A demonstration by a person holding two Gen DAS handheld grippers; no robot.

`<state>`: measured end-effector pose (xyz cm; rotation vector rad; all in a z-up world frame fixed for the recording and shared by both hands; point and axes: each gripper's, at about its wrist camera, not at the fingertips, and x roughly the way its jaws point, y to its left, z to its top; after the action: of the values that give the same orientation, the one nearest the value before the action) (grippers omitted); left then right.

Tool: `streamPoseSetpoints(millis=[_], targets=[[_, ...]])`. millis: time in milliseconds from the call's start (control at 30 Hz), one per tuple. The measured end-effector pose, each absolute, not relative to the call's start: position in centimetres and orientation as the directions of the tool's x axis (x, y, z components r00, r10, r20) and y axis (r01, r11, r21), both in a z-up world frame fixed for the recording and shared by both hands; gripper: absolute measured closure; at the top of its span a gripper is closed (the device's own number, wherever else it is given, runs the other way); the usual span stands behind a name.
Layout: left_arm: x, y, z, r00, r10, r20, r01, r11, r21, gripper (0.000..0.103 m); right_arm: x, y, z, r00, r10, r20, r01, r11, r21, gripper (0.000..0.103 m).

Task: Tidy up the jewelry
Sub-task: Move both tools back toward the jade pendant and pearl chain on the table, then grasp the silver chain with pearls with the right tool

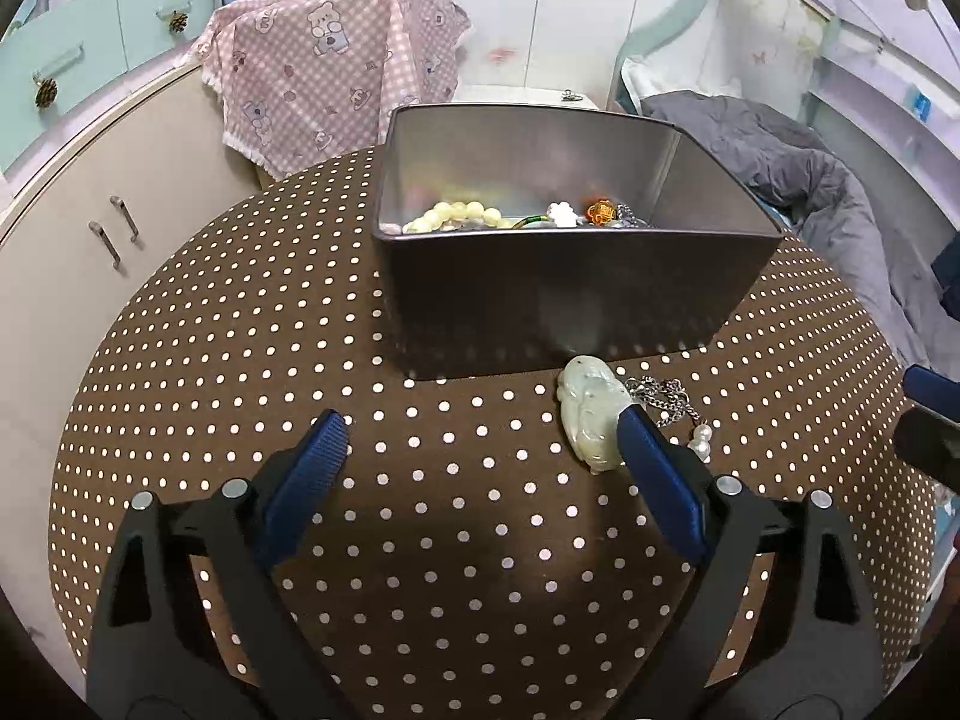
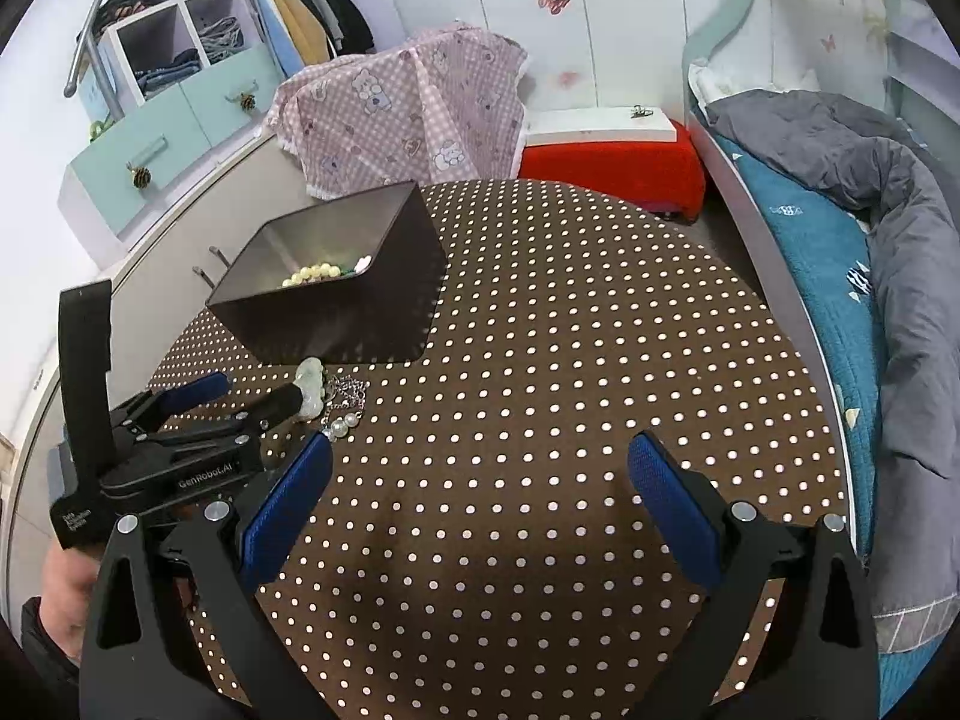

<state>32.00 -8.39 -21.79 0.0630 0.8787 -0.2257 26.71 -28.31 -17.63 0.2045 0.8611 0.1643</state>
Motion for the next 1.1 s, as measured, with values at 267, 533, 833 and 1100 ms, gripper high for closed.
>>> streamPoseSetpoints(millis=[267,533,833,1100], targets=[[32.5,-10.1,-22.0,0.608,-0.172,-0.775,0.266,0.964,-0.005,0.013,26.9,-28.5,-17.7,0.635,0.222,-0.740,-0.059,0.969,0.240,0.008],[32.3,-8.5,-22.2,0.595,-0.175,-0.784,0.261,0.965,-0.017,0.031,27.3,-27.4,-17.9,0.625,0.223,-0.748,-0.084,0.972,0.219,0.008],[32.8,-7.8,-22.3,0.595,-0.171,-0.785,0.261,0.965,-0.012,0.031,29.2,-22.8,-19.1,0.610,0.235,-0.757,-0.199,0.970,0.141,0.018],[32.6,-6.4,-22.0,0.590,-0.239,-0.772,0.301,0.952,-0.065,0.068,30.6,-21.0,-20.4,0.575,0.246,-0.780,-0.223,0.965,0.140,0.046]])
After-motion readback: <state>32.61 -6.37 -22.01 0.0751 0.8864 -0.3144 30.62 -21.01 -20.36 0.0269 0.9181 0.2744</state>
